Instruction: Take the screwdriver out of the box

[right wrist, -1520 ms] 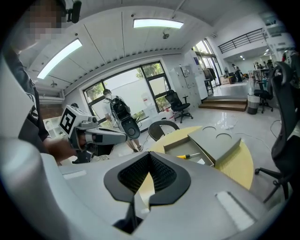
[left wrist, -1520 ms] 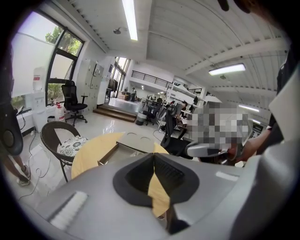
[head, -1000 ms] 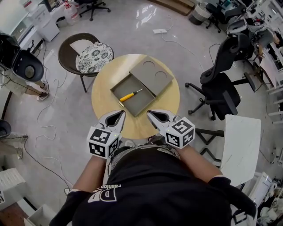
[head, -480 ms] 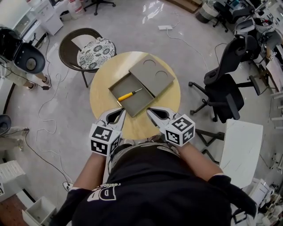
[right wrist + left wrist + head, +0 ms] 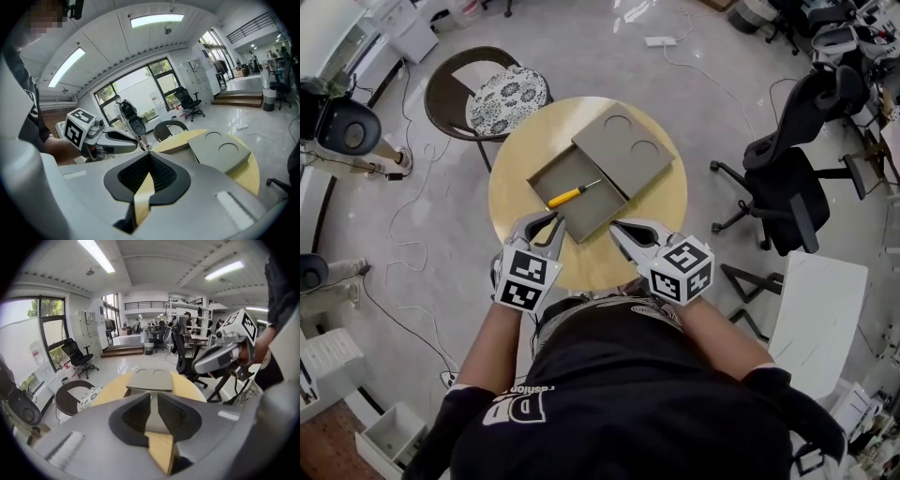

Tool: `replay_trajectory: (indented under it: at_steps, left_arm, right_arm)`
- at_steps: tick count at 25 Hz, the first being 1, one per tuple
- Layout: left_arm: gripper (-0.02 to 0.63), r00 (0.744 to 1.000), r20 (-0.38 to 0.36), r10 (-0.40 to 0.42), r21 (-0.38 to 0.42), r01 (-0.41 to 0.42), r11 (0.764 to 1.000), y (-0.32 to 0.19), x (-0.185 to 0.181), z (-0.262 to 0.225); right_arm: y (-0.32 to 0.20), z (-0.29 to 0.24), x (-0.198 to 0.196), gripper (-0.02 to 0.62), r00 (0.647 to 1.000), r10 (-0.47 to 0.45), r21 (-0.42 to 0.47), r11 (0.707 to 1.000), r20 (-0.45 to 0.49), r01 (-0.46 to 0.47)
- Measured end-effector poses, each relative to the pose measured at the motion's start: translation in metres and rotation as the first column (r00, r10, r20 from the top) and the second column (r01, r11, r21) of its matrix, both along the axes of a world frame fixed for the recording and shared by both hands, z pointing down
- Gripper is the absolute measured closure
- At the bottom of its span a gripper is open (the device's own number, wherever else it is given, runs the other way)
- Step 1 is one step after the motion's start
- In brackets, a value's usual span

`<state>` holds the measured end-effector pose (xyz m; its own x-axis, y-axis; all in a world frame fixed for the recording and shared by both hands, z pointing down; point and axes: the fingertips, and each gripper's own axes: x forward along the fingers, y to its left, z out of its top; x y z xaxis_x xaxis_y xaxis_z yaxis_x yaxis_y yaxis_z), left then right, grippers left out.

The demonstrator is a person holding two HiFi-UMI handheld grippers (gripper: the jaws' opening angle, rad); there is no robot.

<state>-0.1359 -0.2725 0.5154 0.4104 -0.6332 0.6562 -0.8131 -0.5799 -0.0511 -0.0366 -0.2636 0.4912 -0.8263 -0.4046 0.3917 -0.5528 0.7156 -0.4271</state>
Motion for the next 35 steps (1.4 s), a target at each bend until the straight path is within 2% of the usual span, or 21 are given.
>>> replay_trajectory:
  at_steps: [4,8,16,24,35]
  left_arm:
    - [0.479,0.998,0.068,-0.008,-0.031,0.01,0.999,-0.007,-0.009,0.014]
    - [0.472,0.992,0.122,0.003,-0.028,0.0,1.0,-0.015,-0.012,0.02]
    - [0.472,0.986,0.157,0.056,-0.035,-0.052,0.998,-0.025,0.001,0.028]
    - [0.472,0.948,0.276,0.161,-0.089,-0.142,0.986,-0.039,0.008,0.07]
    - [0.472,0.918,0.326,0.227,-0.186,-0.174,0.967,-0.058,0.009,0.12]
  right_arm:
    - [-0.006,0.003,0.007,0.598,1.0,0.006,-0.006,1.0,0.007,-0.006]
    - [-0.01,0.005,0.01,0.598,1.0,0.007,-0.016,1.0,0.015,-0.007]
    - [-0.018,0.007,0.015,0.598,1.0,0.002,-0.026,1.0,0.022,-0.001]
    - [-0.017,0.013,0.024,0.598,1.0,0.003,-0.038,0.999,0.014,-0.002]
    - [-0.022,0.023,0.041,0.598,0.999,0.035,-0.071,0.997,0.011,-0.034]
